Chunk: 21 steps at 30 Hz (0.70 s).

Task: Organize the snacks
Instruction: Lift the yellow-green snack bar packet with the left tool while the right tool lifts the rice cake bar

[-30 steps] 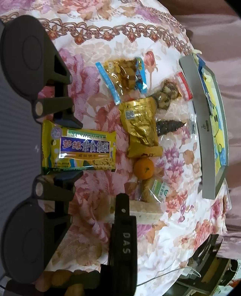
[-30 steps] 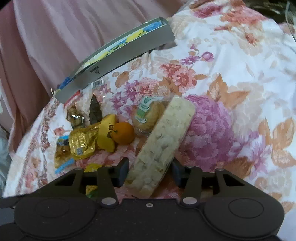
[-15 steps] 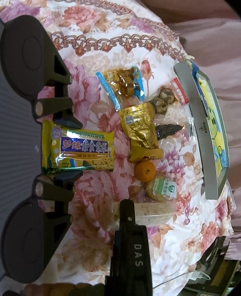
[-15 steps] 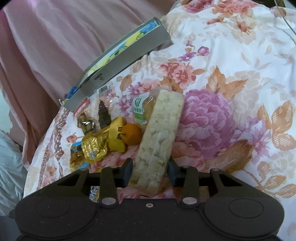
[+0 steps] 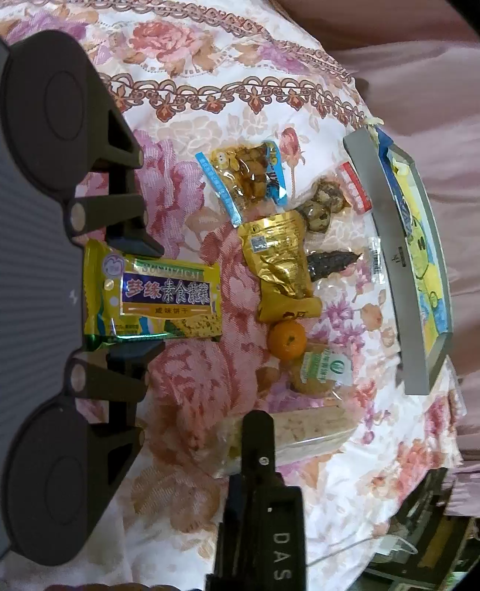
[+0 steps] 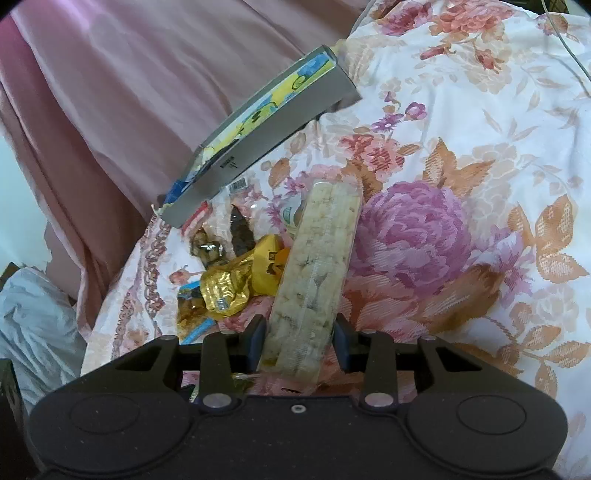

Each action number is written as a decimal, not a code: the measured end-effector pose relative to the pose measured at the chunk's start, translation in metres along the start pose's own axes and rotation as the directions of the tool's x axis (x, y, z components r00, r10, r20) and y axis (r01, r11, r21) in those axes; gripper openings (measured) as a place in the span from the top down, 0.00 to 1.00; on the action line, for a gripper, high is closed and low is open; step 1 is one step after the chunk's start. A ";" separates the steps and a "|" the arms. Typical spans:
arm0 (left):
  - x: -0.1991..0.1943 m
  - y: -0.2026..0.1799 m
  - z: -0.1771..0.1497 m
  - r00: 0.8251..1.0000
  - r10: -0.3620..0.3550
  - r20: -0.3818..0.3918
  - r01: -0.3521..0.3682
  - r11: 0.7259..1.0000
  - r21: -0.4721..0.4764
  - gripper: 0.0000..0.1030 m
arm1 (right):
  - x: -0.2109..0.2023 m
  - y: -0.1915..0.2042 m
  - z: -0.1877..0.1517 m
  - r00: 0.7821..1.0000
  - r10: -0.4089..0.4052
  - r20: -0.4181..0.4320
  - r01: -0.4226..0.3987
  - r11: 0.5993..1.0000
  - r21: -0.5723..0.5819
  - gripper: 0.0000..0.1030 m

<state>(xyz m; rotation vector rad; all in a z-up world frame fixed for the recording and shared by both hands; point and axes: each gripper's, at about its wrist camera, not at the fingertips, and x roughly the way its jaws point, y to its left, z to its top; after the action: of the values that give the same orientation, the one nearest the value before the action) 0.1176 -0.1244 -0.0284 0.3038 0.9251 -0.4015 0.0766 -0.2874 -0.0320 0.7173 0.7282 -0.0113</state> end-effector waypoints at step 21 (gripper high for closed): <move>0.012 -0.001 -0.007 0.999 -0.033 -0.043 0.034 0.999 0.042 0.49 | 0.007 0.016 -0.004 0.999 -0.013 -0.033 0.008 0.988 -0.152 0.66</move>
<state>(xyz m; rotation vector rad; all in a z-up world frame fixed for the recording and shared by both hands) 0.1184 -0.1244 -0.0422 0.3369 0.9654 -0.4473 0.0835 -0.2711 -0.0289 0.5691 0.7565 0.0466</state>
